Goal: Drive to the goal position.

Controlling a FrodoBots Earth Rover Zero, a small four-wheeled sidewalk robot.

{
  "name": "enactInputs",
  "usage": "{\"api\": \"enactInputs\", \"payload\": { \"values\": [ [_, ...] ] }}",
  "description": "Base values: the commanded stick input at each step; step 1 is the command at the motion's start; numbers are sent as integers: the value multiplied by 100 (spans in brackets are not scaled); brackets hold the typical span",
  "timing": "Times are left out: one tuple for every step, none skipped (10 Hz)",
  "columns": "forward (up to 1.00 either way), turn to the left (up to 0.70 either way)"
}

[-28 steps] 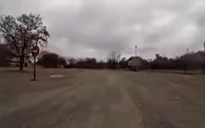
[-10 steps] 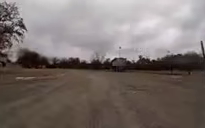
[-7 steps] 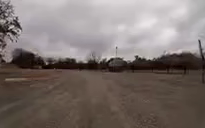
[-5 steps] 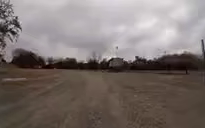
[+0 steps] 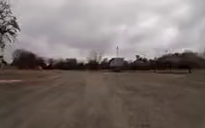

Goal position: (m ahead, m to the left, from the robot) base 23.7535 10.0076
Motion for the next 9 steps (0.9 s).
{"api": "enactInputs", "payload": {
  "values": [
    [70,-1],
    [70,1],
    [70,1],
    [70,1],
    [70,1],
    [70,1],
    [70,1],
    [70,1],
    [70,1]
  ]
}}
